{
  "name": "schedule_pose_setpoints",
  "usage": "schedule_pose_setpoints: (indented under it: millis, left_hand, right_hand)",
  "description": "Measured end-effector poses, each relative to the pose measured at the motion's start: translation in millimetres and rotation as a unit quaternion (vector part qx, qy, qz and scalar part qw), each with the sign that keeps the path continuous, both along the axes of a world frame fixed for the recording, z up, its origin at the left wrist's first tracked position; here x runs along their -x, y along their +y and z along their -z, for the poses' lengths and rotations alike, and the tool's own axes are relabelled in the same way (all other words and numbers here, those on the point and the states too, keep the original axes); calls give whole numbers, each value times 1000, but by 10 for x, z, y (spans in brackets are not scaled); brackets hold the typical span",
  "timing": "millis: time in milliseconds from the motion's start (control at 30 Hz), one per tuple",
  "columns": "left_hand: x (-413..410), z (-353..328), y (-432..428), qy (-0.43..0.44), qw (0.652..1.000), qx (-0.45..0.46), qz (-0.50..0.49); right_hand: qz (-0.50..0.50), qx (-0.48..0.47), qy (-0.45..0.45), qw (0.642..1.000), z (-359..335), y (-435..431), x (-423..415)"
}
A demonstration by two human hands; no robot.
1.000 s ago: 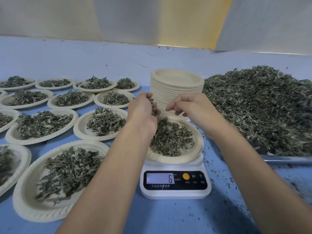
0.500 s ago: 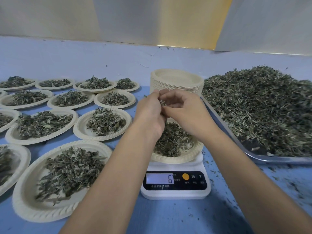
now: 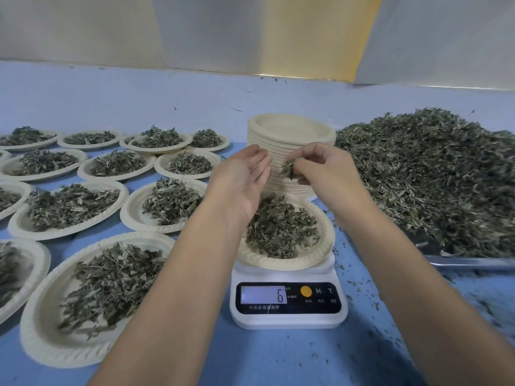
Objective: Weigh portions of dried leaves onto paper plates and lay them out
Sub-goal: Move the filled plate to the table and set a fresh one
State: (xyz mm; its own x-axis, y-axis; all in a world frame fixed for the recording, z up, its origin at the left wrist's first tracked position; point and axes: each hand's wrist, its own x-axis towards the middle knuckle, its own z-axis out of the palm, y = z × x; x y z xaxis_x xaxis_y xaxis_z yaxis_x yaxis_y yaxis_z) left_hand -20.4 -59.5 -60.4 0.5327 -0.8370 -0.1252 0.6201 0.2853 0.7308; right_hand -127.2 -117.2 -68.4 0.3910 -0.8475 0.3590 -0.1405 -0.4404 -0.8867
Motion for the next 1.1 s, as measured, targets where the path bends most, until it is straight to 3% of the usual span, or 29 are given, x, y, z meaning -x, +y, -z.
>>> schedule_pose_setpoints:
  millis: [600, 1100]
  left_hand:
    - [-85, 25, 25, 15, 1000, -12, -12]
    - [-23, 8, 26, -30, 999, -18, 37]
  right_hand:
    - [-27, -7, 46, 999, 3, 22, 13]
    - [-61, 6, -39, 997, 21, 41, -43]
